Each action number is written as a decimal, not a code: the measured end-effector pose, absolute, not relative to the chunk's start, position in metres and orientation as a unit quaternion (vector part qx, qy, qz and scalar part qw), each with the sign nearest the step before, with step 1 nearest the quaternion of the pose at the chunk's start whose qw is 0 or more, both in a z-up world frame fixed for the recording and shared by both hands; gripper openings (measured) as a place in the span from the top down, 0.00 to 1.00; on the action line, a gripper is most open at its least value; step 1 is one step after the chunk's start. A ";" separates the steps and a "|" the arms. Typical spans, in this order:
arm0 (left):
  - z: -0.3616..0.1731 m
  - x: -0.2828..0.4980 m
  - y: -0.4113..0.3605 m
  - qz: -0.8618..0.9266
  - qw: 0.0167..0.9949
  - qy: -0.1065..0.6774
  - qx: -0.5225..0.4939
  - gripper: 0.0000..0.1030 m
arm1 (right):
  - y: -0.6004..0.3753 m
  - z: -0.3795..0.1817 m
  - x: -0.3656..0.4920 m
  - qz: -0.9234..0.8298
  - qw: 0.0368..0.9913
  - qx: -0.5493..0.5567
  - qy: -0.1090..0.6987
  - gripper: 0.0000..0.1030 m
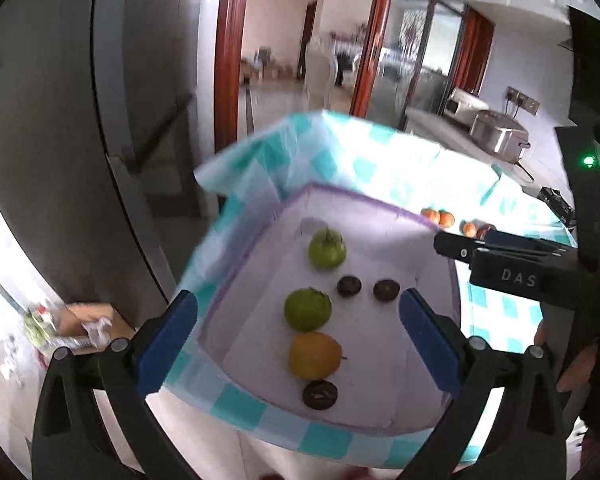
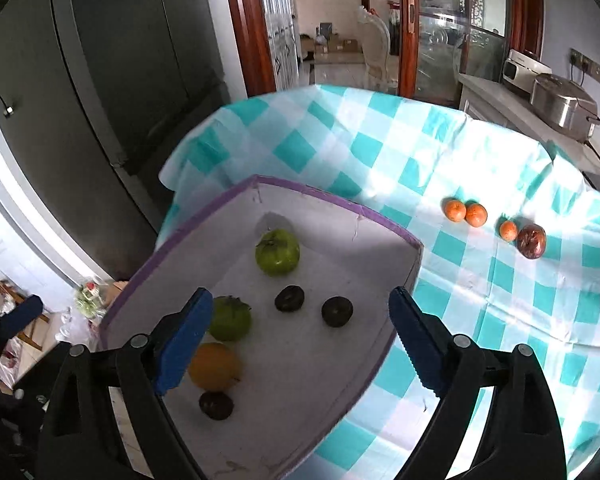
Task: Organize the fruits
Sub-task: 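Move both open tools back to the remaining fruits on the tablecloth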
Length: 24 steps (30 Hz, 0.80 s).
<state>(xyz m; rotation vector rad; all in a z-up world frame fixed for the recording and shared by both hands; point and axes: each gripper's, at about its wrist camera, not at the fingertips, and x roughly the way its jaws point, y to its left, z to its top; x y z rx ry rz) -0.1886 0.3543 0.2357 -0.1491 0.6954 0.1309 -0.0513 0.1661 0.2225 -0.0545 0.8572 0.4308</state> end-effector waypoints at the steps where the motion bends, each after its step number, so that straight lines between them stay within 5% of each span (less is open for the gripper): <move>1: 0.244 -0.195 0.352 0.070 0.938 0.334 -0.064 0.02 | 0.161 0.226 -0.056 0.211 0.887 -0.016 0.410 0.16; 13: 0.260 -0.217 0.199 0.056 0.939 0.330 -0.085 0.02 | 0.021 0.234 -0.128 0.234 0.893 -0.025 0.385 0.16; 24: 0.211 -0.206 0.010 -0.013 0.920 0.388 -0.057 0.02 | -0.178 0.202 -0.158 0.160 0.898 0.012 0.410 0.16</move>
